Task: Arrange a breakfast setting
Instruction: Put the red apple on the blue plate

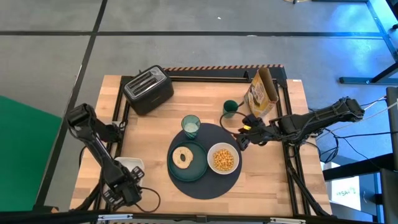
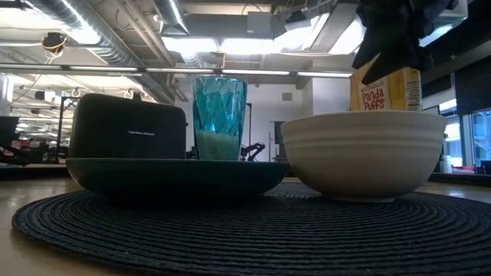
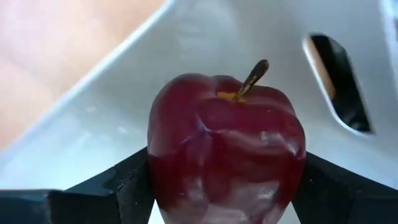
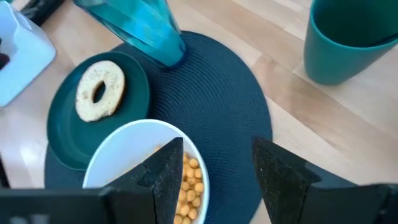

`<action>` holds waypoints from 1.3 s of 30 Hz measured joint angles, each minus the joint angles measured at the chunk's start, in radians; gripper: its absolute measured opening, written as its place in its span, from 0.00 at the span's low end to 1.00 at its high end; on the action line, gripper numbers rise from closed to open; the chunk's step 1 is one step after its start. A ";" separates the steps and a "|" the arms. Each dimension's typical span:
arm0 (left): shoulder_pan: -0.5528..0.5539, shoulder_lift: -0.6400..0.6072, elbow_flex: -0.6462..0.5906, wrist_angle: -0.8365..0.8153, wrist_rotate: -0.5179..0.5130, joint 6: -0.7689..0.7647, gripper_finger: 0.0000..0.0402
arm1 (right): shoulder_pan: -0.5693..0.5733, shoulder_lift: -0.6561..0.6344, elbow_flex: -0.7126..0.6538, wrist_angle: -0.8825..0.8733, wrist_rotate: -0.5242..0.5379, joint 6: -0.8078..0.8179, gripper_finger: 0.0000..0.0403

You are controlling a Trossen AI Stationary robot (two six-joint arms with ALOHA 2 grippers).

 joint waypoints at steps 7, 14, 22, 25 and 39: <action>0.004 -0.174 0.000 -0.118 -0.045 -0.210 0.71 | 0.000 0.000 0.000 0.132 0.022 -0.041 0.45; 0.044 -0.382 0.000 -0.127 -0.299 -0.581 0.71 | 0.000 0.000 0.000 0.362 0.050 -0.227 0.45; 0.146 -0.478 0.000 0.206 -0.805 -0.463 0.71 | 0.000 0.010 0.000 0.682 0.014 -0.394 0.45; 0.223 -0.475 0.000 0.454 -0.934 -0.223 0.71 | 0.000 0.026 0.001 0.797 0.048 -0.435 0.45; 0.536 -0.362 0.000 1.215 -0.741 0.372 0.71 | -0.013 0.126 0.003 1.163 -0.132 -0.134 0.97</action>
